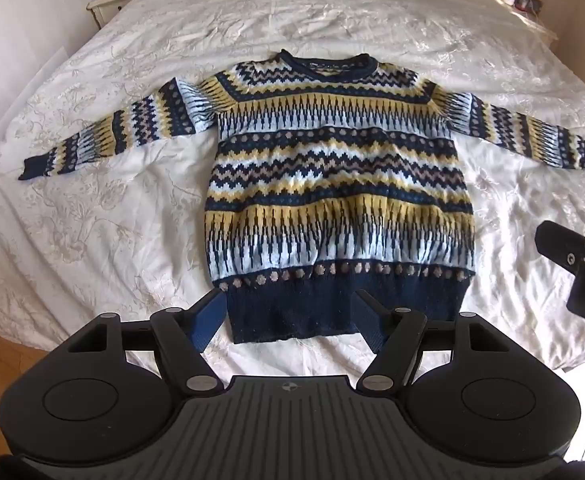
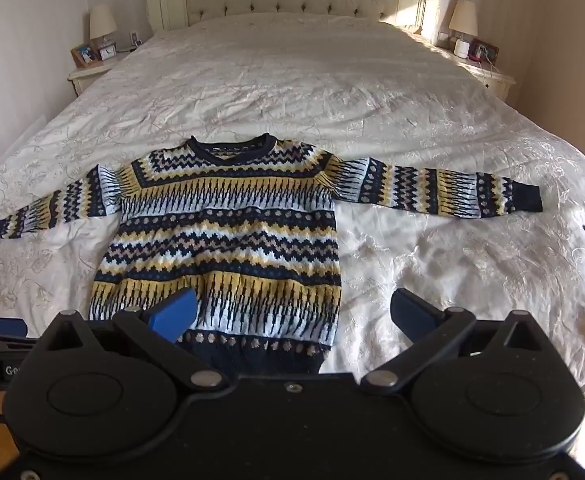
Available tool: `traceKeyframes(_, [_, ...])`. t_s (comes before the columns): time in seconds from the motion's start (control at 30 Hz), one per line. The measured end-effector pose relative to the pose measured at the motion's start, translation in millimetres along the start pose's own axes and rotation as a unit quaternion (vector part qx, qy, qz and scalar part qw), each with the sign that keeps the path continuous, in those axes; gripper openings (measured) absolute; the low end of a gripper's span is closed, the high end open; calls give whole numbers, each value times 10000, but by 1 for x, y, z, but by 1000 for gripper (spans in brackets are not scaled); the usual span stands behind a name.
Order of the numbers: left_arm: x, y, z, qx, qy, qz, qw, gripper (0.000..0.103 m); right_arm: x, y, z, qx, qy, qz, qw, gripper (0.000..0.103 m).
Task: Fold small clothes
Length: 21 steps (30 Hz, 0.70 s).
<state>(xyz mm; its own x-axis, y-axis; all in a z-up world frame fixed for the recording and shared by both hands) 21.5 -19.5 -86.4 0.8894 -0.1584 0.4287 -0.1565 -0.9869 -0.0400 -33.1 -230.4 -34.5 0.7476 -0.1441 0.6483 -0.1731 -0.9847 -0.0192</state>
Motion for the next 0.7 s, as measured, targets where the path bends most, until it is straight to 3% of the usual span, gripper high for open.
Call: traceKeyframes(0.7, [-1,4,9,-42,-73,-68,9999,68,-2,3,7,64,-2,6,10000,102])
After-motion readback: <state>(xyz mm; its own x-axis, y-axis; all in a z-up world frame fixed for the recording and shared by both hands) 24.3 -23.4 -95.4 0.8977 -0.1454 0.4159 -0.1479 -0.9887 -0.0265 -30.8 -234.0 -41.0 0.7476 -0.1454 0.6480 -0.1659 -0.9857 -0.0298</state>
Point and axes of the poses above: each gripper's, at about its wrist camera, not at the fingertips, and z roughly the way its jaws point, y to its right, x to its top, the point moved 5 cm from there along z, roughly the way its jaws point, and after that the axes turned 1 degree about y, right-handed, at the moved point
